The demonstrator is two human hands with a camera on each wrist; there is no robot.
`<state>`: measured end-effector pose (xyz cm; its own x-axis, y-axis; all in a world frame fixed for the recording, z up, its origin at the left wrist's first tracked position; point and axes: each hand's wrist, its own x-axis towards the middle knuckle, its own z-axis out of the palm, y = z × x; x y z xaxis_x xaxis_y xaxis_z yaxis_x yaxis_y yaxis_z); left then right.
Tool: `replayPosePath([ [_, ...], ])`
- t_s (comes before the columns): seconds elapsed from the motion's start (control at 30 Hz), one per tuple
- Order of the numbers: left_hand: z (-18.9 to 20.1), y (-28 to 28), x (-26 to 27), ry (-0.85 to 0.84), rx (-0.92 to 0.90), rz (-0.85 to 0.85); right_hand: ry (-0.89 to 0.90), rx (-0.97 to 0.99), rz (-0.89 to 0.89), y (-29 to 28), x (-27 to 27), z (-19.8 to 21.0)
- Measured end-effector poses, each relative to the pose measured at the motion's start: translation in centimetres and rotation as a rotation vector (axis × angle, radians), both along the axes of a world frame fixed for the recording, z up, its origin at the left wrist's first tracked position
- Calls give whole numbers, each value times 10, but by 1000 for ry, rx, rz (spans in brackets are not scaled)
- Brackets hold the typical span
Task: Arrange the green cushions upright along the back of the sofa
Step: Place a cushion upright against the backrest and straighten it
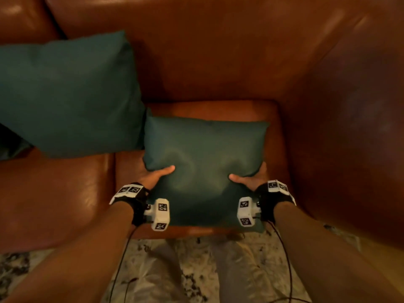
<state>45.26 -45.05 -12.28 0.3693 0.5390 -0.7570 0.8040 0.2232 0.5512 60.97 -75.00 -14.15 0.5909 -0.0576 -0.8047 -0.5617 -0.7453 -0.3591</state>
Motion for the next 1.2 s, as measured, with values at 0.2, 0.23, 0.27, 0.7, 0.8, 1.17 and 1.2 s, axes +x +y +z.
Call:
replayPosePath([
  [0.2,-8,-9,23,118,53,37,143,-71,91,10,19,-19],
  [0.23,-11,-8,24,107,56,51,178,-89,114,13,21,-20],
  [0.27,-16,-8,23,111,74,65,202,-112,132,16,22,-22],
  [0.7,26,-29,20,-134,-64,301,112,172,-71,6,27,17],
  [0.8,57,-28,25,-185,-48,272,74,239,-80,2,40,50],
  [1.17,98,-17,115,-413,37,183,-271,527,-217,5,134,116],
  [1.2,93,-17,121,-408,48,181,-272,512,-185,5,140,112],
])
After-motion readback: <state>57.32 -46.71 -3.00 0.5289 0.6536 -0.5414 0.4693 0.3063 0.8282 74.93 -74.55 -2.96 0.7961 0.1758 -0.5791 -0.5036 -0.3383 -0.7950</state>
